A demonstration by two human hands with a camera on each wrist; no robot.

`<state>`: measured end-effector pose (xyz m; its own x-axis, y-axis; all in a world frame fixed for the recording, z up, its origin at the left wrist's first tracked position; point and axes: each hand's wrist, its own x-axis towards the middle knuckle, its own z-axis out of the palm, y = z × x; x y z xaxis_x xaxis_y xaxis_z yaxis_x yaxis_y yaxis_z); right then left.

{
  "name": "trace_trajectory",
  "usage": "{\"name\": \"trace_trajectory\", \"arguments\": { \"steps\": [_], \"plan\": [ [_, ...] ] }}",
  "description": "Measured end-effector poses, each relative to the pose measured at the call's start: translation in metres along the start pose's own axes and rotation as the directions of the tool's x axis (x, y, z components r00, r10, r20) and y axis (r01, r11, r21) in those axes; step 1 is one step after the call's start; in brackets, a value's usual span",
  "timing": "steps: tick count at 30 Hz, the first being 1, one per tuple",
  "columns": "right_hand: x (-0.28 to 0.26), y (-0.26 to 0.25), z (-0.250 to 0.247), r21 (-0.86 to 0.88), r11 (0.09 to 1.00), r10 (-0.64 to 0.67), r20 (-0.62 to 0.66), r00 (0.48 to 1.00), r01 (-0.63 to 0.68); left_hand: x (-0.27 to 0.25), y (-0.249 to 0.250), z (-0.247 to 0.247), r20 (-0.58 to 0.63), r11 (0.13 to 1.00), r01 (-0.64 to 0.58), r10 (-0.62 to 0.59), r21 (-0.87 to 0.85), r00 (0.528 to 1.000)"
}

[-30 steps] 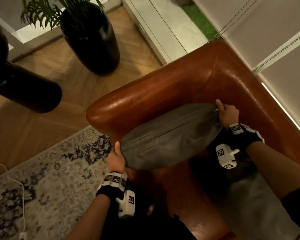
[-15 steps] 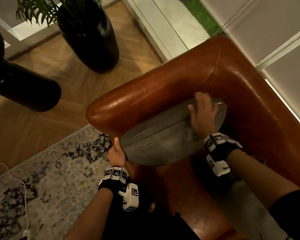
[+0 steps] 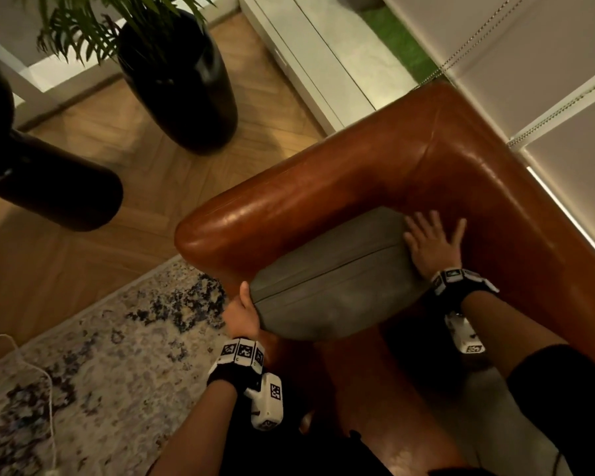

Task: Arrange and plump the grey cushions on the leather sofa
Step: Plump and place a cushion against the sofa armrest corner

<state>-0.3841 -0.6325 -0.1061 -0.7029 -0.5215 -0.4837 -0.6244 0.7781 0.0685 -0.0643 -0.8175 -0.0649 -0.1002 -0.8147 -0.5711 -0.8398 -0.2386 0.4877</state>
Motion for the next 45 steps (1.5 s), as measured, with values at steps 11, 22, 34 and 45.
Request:
{"name": "trace_trajectory", "arguments": {
  "steps": [11, 22, 34, 45],
  "plan": [
    [-0.005, 0.041, -0.052, 0.919, 0.33, 0.219, 0.145, 0.965, -0.213, 0.01, -0.045, -0.02, 0.177, 0.962, -0.272, 0.268, -0.002, 0.947],
    [-0.01, 0.047, -0.051, 0.938, 0.177, 0.305, 0.236, 0.923, -0.298, 0.015, -0.035, -0.034, 0.264, 0.965, -0.261, 0.25, 0.005, 0.931],
    [-0.01, 0.039, -0.054, 0.75, 0.595, 0.411, 0.025, 0.911, -0.289, -0.085, 0.125, 0.14, 0.618, 0.432, -0.834, 0.564, 0.345, 0.548],
    [-0.01, 0.023, -0.06, 0.748, 0.599, 0.412, 0.017, 0.911, -0.285, 0.016, -0.051, 0.017, 0.323, 0.483, -0.443, 0.313, 0.755, 0.893]
  ]
}}
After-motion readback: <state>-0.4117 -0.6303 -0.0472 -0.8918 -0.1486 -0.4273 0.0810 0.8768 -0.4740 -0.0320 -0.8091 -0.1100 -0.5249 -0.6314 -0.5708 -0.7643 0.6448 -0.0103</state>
